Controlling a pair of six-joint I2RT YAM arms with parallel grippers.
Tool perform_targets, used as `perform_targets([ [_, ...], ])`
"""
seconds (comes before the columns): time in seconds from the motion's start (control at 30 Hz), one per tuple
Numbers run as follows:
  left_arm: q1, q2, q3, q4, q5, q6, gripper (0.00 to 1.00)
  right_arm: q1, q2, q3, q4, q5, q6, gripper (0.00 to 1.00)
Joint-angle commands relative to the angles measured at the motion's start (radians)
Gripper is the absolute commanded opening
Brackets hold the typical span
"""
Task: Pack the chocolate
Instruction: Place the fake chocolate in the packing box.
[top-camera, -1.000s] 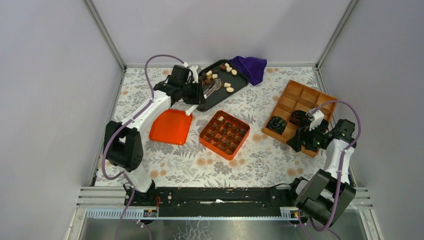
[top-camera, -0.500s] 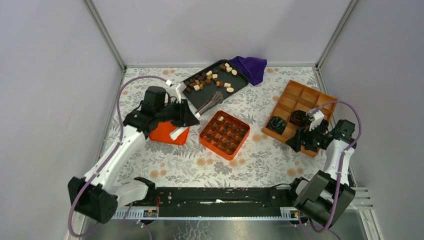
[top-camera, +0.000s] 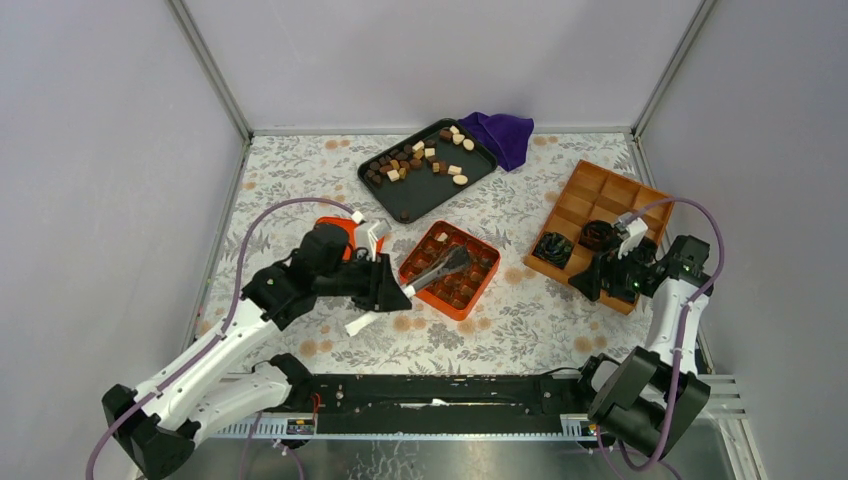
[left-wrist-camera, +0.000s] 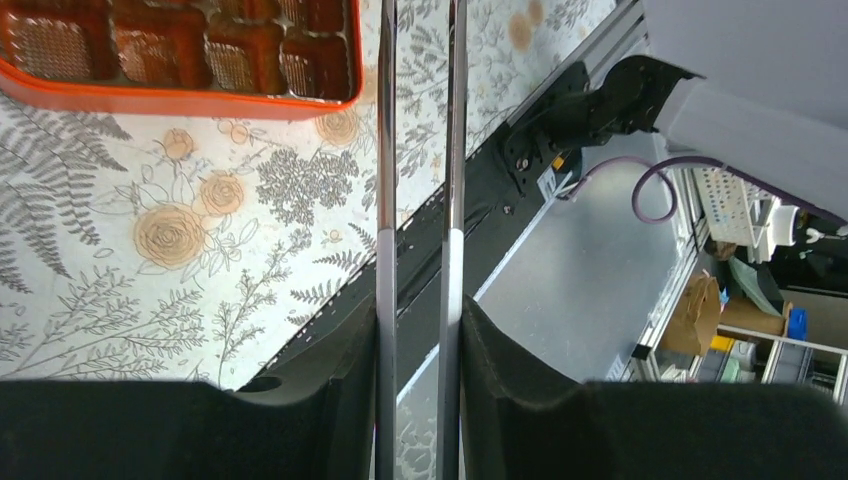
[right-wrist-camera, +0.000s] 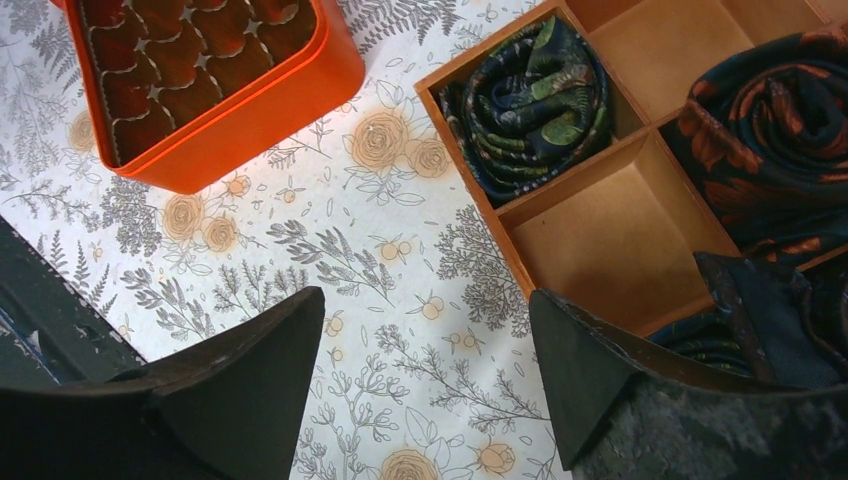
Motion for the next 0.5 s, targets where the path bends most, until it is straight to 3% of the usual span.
perform_targets([
  [0.0,-0.085,0.02,0.005,0.042,-0.153,-0.059,0.0,0.055,-0.03,0.055,0.013,0.007,0.064,0.82],
  [0.2,-0.174,0.111,-0.006,0.103,-0.329,-0.061,0.0,0.241,-0.037,0.09,0.106,0.084,0.19,0.82],
  [0.47,-0.268,0.191,0.011,0.143,-0.572,-0.092,0.0,0.312,-0.04,0.126,0.103,0.047,0.222,0.82],
])
